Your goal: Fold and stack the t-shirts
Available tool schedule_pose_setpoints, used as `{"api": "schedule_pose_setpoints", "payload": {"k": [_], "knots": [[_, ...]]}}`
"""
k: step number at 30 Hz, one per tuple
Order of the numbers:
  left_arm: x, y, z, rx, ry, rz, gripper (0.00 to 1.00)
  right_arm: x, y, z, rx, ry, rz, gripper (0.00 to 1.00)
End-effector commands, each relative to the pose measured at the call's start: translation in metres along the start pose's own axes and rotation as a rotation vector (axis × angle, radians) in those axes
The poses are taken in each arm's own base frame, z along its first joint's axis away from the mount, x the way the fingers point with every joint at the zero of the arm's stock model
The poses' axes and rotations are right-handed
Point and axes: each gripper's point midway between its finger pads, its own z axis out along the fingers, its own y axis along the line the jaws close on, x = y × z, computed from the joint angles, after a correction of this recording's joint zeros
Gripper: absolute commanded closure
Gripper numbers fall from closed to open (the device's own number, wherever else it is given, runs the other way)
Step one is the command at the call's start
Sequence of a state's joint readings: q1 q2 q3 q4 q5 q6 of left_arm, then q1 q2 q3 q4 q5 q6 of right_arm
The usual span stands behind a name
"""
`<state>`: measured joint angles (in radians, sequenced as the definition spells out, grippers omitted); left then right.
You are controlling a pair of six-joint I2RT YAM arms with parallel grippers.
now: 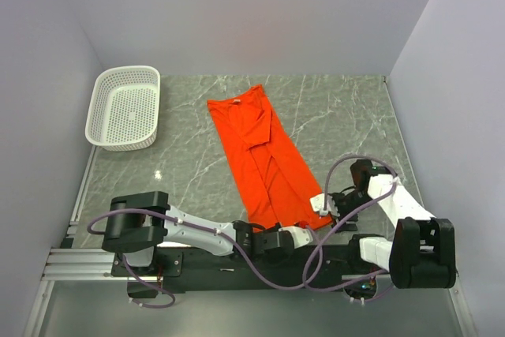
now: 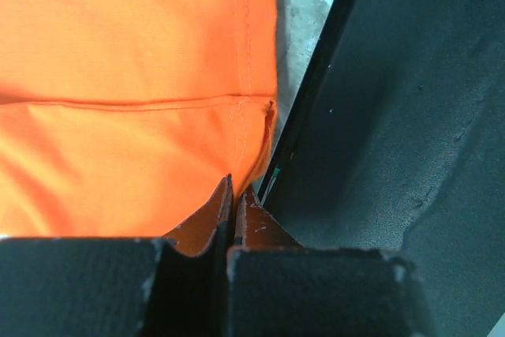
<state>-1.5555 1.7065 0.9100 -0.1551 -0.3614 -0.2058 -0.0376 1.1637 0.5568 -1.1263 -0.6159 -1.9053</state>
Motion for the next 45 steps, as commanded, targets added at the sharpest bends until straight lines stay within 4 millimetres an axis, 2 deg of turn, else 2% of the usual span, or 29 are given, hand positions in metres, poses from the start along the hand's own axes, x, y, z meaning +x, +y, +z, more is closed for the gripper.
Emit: {"api": "schedule_pose_setpoints", "payload": {"k": [1, 5, 6, 10, 11, 13, 14, 15, 16, 21, 22, 24, 25, 26, 27, 28, 29, 30, 31, 32, 33, 34, 35, 36, 39, 40, 41, 45], "knots": [[-0.014, -0.009, -0.008, 0.054, -0.055, -0.053, 0.99, 0.006, -0.021, 0.007, 0.057, 0.074, -0.075, 0.27], [-0.016, -0.010, -0.009, 0.071, -0.068, -0.073, 0.99, 0.010, -0.025, 0.014, 0.050, 0.119, -0.080, 0.39], [-0.017, -0.010, -0.011, 0.078, -0.073, -0.076, 0.99, 0.011, -0.026, 0.014, 0.047, 0.131, -0.083, 0.46], [-0.019, -0.013, -0.015, 0.125, -0.093, -0.092, 0.99, 0.020, -0.031, 0.017, 0.066, 0.197, -0.068, 0.61], [-0.025, -0.017, -0.018, 0.159, -0.116, -0.103, 0.99, 0.021, -0.031, 0.016, 0.070, 0.204, -0.066, 0.70], [-0.020, -0.015, -0.018, 0.184, -0.117, -0.119, 0.99, 0.018, -0.032, 0.016, 0.072, 0.191, -0.061, 0.83], [-0.022, -0.015, -0.022, 0.203, -0.129, -0.128, 0.99, 0.011, -0.033, 0.014, 0.079, 0.164, -0.053, 1.00], [-0.028, -0.019, -0.024, 0.245, -0.155, -0.140, 0.99, 0.007, -0.034, 0.013, 0.082, 0.147, -0.051, 1.00], [-0.023, -0.012, -0.023, 0.252, -0.151, -0.156, 0.99, 0.003, -0.034, 0.012, 0.080, 0.133, -0.052, 1.00], [-0.037, 0.012, -0.038, 0.381, -0.221, -0.262, 0.99, -0.036, -0.050, -0.011, 0.063, 0.018, 0.006, 1.00], [-0.038, 0.029, -0.036, 0.394, -0.231, -0.308, 0.99, -0.040, -0.055, -0.015, 0.061, 0.008, 0.051, 1.00], [-0.042, 0.048, -0.038, 0.398, -0.260, -0.357, 0.99, -0.052, -0.083, -0.028, 0.084, -0.017, 0.113, 1.00], [-0.043, 0.071, -0.036, 0.375, -0.276, -0.400, 0.99, -0.058, -0.093, -0.031, 0.098, -0.040, 0.194, 1.00], [-0.044, 0.082, -0.035, 0.365, -0.282, -0.419, 0.99, -0.064, -0.120, -0.037, 0.135, -0.054, 0.206, 1.00], [-0.044, 0.092, -0.033, 0.355, -0.287, -0.437, 0.99, -0.067, -0.133, -0.039, 0.154, -0.066, 0.241, 1.00], [-0.043, 0.116, -0.030, 0.316, -0.300, -0.477, 0.99, -0.071, -0.144, -0.040, 0.167, -0.075, 0.305, 1.00], [-0.044, 0.126, -0.028, 0.312, -0.307, -0.492, 0.99, -0.076, -0.169, -0.040, 0.184, -0.080, 0.307, 1.00], [-0.042, 0.149, -0.027, 0.272, -0.318, -0.534, 0.99, -0.079, -0.181, -0.039, 0.199, -0.083, 0.317, 1.00], [-0.046, 0.163, -0.027, 0.252, -0.336, -0.553, 0.99, -0.082, -0.192, -0.037, 0.212, -0.089, 0.364, 1.00], [-0.044, 0.176, -0.024, 0.222, -0.332, -0.574, 0.99, -0.085, -0.216, -0.037, 0.245, -0.094, 0.357, 1.00], [-0.045, 0.200, -0.024, 0.169, -0.347, -0.603, 0.99, -0.092, -0.225, -0.033, 0.248, -0.092, 0.353, 1.00], [-0.044, 0.214, -0.024, 0.140, -0.349, -0.617, 0.99, -0.099, -0.247, -0.040, 0.305, -0.087, 0.363, 1.00], [-0.038, 0.226, -0.021, 0.111, -0.338, -0.638, 0.99, -0.097, -0.255, -0.031, 0.292, -0.078, 0.383, 1.00], [-0.034, 0.247, -0.023, 0.073, -0.346, -0.671, 0.99, -0.102, -0.264, -0.028, 0.299, -0.076, 0.382, 1.00], [-0.034, 0.284, -0.027, 0.012, -0.369, -0.709, 0.99, -0.106, -0.297, -0.024, 0.333, -0.070, 0.421, 1.00], [-0.032, 0.292, -0.027, -0.001, -0.367, -0.712, 0.99, -0.114, -0.310, -0.029, 0.358, -0.078, 0.426, 1.00], [-0.028, 0.297, -0.022, -0.010, -0.351, -0.723, 0.99, -0.109, -0.316, -0.021, 0.348, -0.065, 0.446, 1.00], [-0.029, 0.321, -0.014, -0.034, -0.324, -0.732, 0.99, -0.105, -0.336, -0.018, 0.386, -0.050, 0.475, 1.00]]}}
